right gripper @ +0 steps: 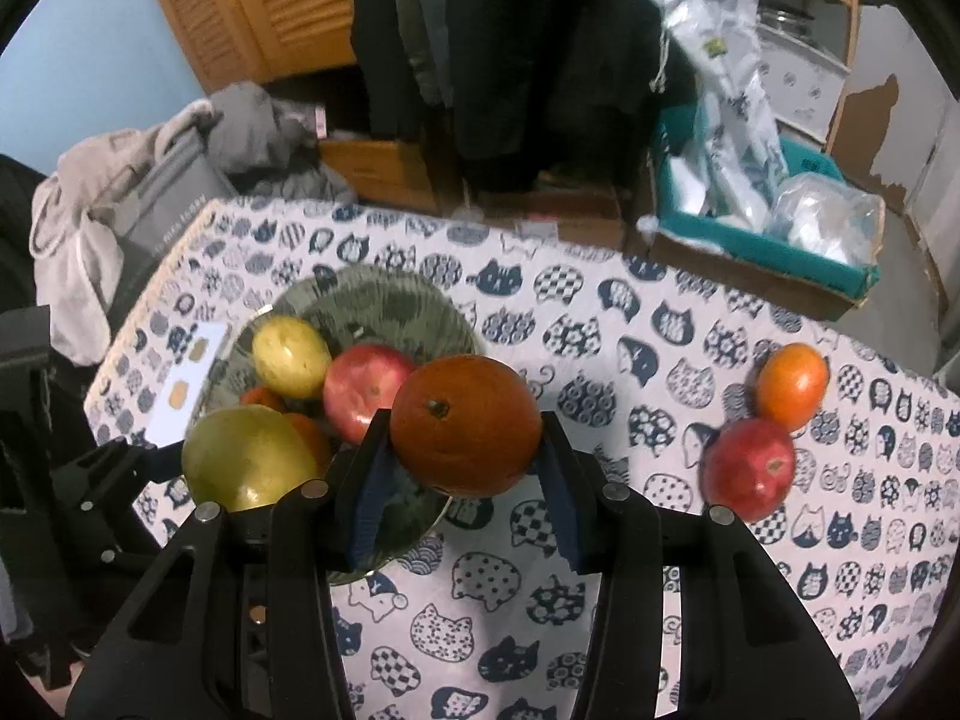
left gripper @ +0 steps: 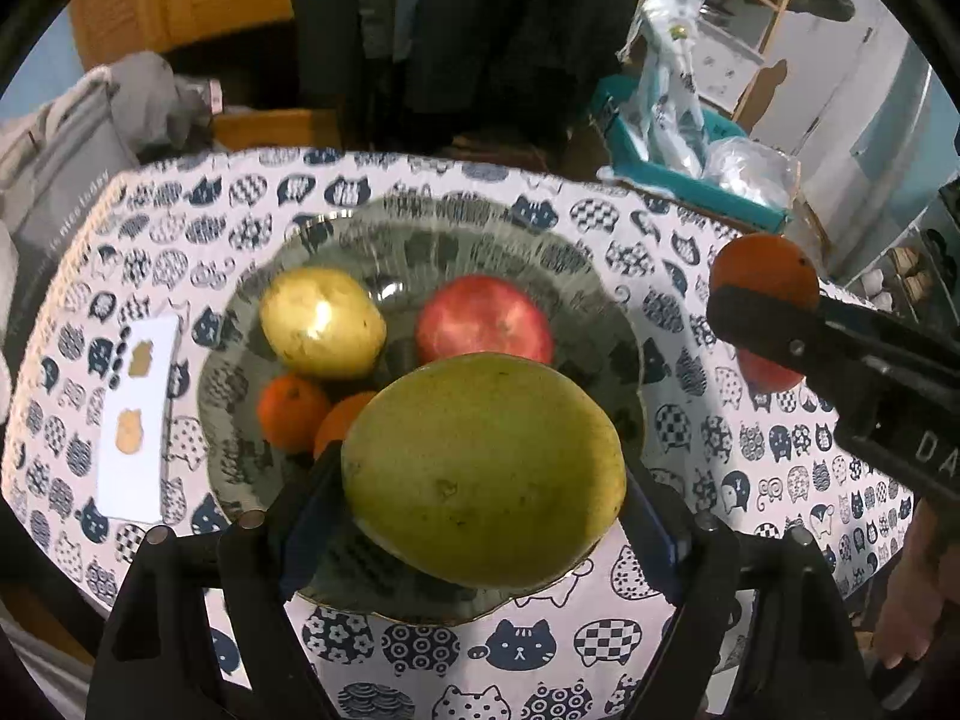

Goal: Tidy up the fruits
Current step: 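Lower the pear and orange into the bowl and open both tools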

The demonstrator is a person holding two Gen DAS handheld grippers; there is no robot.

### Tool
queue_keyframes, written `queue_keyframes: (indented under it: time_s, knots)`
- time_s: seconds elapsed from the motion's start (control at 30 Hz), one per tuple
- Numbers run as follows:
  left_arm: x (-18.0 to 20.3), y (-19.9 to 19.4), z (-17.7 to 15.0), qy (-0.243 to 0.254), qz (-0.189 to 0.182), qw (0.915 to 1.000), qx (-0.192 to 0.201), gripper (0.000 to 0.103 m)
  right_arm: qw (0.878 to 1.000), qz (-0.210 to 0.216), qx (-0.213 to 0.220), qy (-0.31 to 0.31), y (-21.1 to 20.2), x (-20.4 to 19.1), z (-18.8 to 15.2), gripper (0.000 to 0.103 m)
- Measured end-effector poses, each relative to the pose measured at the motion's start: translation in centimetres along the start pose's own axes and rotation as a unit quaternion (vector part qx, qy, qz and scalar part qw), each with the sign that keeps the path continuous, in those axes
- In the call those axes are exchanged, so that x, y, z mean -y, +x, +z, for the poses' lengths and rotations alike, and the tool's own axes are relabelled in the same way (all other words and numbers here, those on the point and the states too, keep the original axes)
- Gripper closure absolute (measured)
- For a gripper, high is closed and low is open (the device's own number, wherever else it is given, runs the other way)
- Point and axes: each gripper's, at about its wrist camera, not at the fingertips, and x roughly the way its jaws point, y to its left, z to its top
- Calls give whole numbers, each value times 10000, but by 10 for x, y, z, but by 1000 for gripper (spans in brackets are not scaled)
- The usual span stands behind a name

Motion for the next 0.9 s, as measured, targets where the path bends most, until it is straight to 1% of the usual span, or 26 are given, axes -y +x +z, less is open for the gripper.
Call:
queue_keyframes:
  time_s: [0.17, 0.27, 0.37, 0.43, 0.6, 0.73, 0.9]
  knots:
    - [-7, 17, -3, -131, -10, 9996, -268, 17, 9998, -10, -170, -46, 15, -3, -4, 57]
    - [-9, 25, -4, -206, -84, 9987, -464, 17, 9998, 10, -192, -31, 17, -4, -3, 57]
    - [-9, 32, -6, -230, -84, 9978, -615, 17, 9998, 12, -191, -26, 17, -4, -2, 57]
    - [-7, 34, -6, -205, -89, 9977, -641, 17, 9998, 7, -176, -22, 17, -4, -2, 57]
    - [-5, 26, 0, -184, -208, 9985, -471, 17, 9998, 9, -178, -11, 17, -4, -2, 57]
    - [-14, 17, 4, -346, -262, 9982, -424, 17, 9999, 18, -157, 36, 18, -4, 1, 57]
    - [-36, 3, 10, -580, -95, 9979, -276, 17, 9998, 108, -162, 105, 22, -4, 7, 57]
